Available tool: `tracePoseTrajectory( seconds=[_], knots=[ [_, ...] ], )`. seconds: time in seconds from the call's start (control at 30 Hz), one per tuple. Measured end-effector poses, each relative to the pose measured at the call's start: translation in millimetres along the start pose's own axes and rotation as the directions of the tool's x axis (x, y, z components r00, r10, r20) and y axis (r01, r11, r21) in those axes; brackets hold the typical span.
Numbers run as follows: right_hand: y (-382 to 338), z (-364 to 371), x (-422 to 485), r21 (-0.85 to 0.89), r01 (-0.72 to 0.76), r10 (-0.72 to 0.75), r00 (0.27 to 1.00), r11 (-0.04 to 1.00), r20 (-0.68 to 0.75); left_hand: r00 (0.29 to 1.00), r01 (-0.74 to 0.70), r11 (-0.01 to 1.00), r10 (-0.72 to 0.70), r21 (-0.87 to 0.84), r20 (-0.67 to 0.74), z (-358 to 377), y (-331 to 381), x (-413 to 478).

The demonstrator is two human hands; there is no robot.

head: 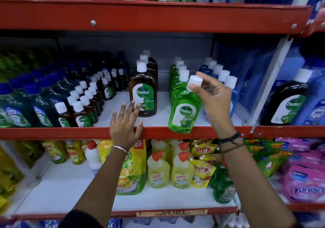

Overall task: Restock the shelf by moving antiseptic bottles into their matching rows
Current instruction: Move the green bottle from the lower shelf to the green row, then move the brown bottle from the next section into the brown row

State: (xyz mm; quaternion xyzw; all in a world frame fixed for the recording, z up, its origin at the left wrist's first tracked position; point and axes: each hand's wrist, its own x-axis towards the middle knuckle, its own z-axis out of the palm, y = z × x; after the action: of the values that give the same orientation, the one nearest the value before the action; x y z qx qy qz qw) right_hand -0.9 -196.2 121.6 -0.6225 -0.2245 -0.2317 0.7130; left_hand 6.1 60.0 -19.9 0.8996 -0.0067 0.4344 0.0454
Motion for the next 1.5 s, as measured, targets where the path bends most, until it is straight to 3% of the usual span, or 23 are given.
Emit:
tracePoseTrajectory(
  seconds=[0.13,0.47,0.77,0.9,1.03,1.13,1.2,1.4,1.5],
  knots=[
    [7,0,26,-0.032,0.02,-0.022,0.997,0.999,-0.069,1.0,-0.002,1.0,0.002,0.002,-0.001,0,-1,-1],
    [47,2,37,-0.163,-0.044,0.041,0.999,0.986,-0.026,1.0,0.006,1.0,-0.006,0.002,0.013,-1,1,0],
    [51,5,30,-0.272,0.004,-0.005,1.0,0.962,-0.003,0.997,0.031,0.999,-0.03,-0.016,0.068,-7,5,1],
    [42,-23,10,-0.344,0.14,-0.19,0.975,0.929,-0.117,0.996,0.039,0.999,-0.037,-0.022,0.081,-9,7,1],
    [34,-77,-2,-0.446,0.269,-0.436,0.839,0.853,-0.327,0.996,0.054,0.998,-0.051,-0.035,0.073,-10,11,0],
    [41,-131,0,-0.532,0.194,-0.48,0.737,0.825,-0.476,0.995,0.067,0.997,-0.064,-0.046,0.077,-12,12,-2],
    [46,-165,4,-0.571,0.093,-0.455,0.713,0.816,-0.533,0.994,0.076,0.995,-0.071,-0.057,0.087,-14,13,-2],
    [53,-233,24,-0.602,-0.275,-0.164,0.804,0.75,-0.572,0.99,0.087,0.994,-0.08,-0.061,0.114,-18,14,0],
    [52,-239,32,-0.673,-0.343,-0.135,0.823,0.655,-0.551,0.99,0.085,0.995,-0.078,-0.051,0.117,-19,15,-1]
  ],
)
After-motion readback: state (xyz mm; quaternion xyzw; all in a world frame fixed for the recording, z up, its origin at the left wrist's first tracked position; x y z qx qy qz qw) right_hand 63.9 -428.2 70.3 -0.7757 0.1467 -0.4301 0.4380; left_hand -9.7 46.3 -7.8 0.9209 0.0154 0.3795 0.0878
